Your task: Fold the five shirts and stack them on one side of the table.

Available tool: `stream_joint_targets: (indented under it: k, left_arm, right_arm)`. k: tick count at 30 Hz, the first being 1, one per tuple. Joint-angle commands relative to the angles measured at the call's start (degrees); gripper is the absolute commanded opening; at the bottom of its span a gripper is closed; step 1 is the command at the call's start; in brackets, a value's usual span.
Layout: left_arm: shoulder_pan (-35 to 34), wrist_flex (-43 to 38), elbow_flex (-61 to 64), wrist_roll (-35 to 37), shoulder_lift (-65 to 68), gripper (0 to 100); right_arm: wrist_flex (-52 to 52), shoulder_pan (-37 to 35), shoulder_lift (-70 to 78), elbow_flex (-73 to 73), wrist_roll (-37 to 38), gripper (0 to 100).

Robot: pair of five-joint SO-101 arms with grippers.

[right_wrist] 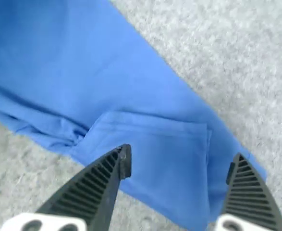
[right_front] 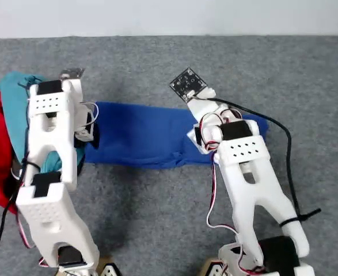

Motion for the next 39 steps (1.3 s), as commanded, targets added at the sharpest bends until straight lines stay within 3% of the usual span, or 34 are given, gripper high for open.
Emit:
stream_joint_targets:
  k: [1, 19, 28, 39]
  left_arm:
    - [-1.14, -2.37, -5.93, 0.35, 3.16, 17]
    - [1.93, 4.57, -23.43, 0.44, 26.02, 17]
    - [6.42, 7.82, -26.59, 2.37, 22.33, 17]
    - [-1.32, 7.91, -20.44, 3.43, 10.46, 17]
  right_arm:
    - [0.48, -0.04, -2.51, -0.18, -0.35, 32.5]
    - [0.48, -0.04, -2.15, -0.09, -0.35, 32.5]
    - [0.57, -0.04, -1.98, -0.09, -0.35, 32.5]
    - [0.48, -0.04, -2.42, 2.37, -0.35, 32.5]
